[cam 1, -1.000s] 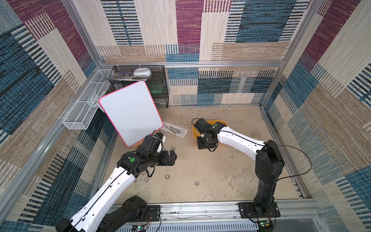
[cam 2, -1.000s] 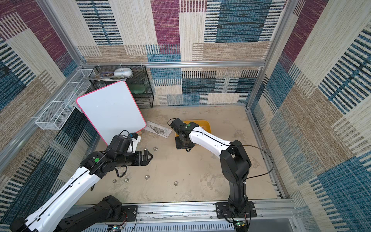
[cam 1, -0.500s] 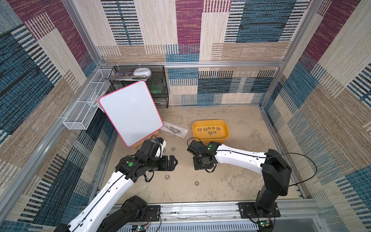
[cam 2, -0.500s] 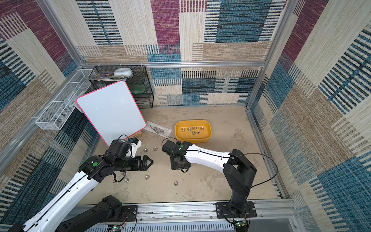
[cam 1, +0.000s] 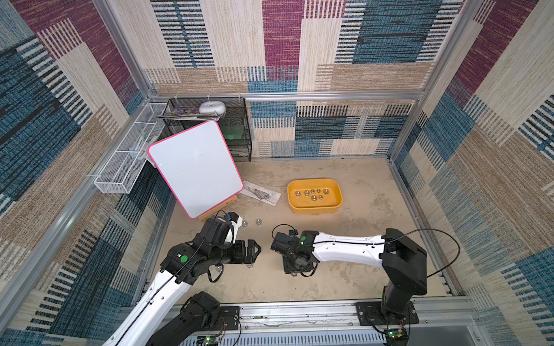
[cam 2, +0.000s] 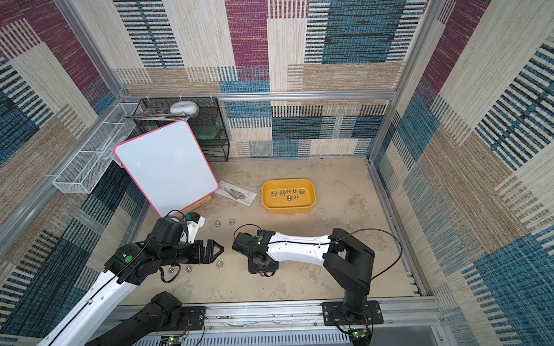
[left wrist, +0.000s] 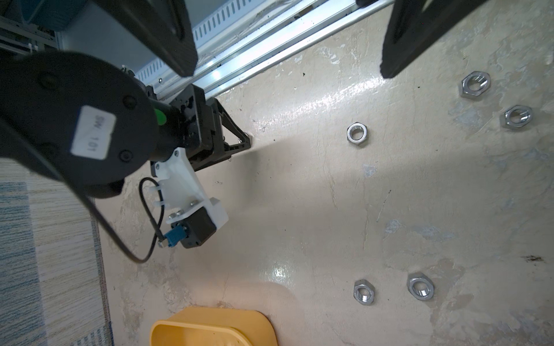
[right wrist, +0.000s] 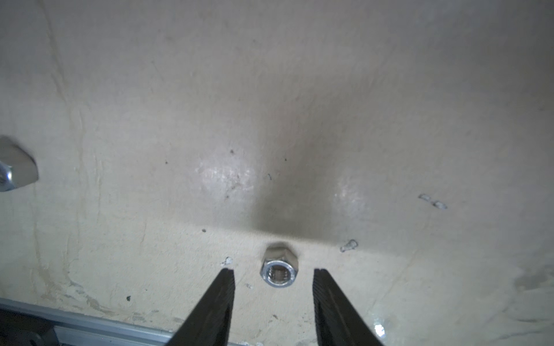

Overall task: Put the nuts on the desktop into the storage box
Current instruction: Pick up the nut from the center of the board.

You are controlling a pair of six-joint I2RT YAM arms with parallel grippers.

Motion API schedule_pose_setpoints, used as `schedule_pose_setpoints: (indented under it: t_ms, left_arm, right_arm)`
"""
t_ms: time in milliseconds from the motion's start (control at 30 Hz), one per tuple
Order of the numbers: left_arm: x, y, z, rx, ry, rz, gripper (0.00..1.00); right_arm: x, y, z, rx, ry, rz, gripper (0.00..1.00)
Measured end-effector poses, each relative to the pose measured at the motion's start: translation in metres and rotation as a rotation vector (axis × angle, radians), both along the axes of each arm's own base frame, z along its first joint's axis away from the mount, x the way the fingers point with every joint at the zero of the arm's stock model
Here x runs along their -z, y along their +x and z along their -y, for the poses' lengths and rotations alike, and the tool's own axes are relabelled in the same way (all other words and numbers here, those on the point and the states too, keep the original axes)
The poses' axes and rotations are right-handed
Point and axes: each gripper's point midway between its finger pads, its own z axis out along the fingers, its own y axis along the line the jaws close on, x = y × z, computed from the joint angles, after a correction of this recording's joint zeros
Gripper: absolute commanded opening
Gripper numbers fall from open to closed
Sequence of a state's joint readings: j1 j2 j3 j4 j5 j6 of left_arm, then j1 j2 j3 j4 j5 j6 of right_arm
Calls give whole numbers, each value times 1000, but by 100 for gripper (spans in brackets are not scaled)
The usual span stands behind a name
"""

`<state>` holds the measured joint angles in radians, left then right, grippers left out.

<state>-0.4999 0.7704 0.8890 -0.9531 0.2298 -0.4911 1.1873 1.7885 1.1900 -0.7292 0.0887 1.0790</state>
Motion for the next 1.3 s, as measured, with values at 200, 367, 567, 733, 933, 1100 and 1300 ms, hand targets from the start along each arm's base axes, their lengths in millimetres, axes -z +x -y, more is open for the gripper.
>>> schedule_pose_setpoints:
  t_ms: [200,367,567,733,933,1100,1300]
  left_arm:
    - [-2,-3,-2,-1,-6,9,100]
    - [-2,-4,-2,-3,-7,8,100]
    - [-2,-4,-2,-3,-7,8,100]
    - [-2,-4,-2,-2,-7,8,100]
    - [-1,-4,-2,-2,-5,5,100]
    - [0,-3,-2,-3,-1,-2,100]
    - [1,-1,-4,-17,12,-2,100]
  right_arm:
    - [9,-12,1,12,-7,-29,47]
    - [16,-17,3,21,-17,-43,45]
    - [24,-16,0,24,-38,-53,41]
    - [24,-14,-1,29,-47,-48,30]
    - [21,-9,0,43,-54,-30,22]
    - [10,6,3,65,-56,-2,22]
    - [-18,46,16,105,-35,56,23]
